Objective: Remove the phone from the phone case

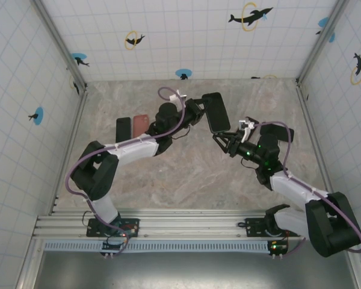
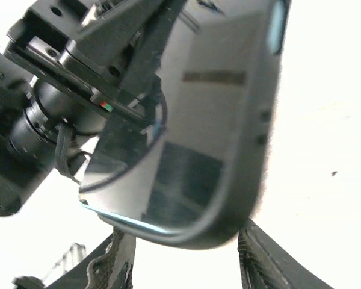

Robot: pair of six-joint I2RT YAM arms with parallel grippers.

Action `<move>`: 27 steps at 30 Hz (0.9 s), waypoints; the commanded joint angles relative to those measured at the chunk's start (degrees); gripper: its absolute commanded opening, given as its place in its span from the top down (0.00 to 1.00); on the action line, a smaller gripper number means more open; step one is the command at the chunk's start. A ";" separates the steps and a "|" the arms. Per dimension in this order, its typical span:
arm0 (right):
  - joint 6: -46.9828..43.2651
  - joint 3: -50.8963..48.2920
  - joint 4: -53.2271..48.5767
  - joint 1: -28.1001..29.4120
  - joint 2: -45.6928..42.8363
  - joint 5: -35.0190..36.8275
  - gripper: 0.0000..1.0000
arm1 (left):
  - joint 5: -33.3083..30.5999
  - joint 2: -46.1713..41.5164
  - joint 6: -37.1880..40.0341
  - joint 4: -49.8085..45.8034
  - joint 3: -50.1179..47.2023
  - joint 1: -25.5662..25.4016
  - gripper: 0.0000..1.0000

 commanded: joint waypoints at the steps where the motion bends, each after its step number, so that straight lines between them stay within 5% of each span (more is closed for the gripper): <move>1: -10.24 4.77 -8.25 -1.76 -1.38 -5.26 0.49 | 10.41 -2.69 11.52 0.41 4.82 2.17 1.00; 7: -29.11 12.46 -24.53 -4.30 0.15 -14.56 0.43 | 22.81 -2.69 23.31 1.21 6.47 6.45 1.00; 15: -46.06 17.14 -29.50 -4.40 2.92 -20.87 0.40 | 37.52 -3.01 37.57 0.58 8.43 8.90 1.00; 27: -49.20 22.58 -28.21 -4.25 11.45 -31.22 0.55 | 43.64 -3.57 42.33 -2.50 11.16 9.09 1.00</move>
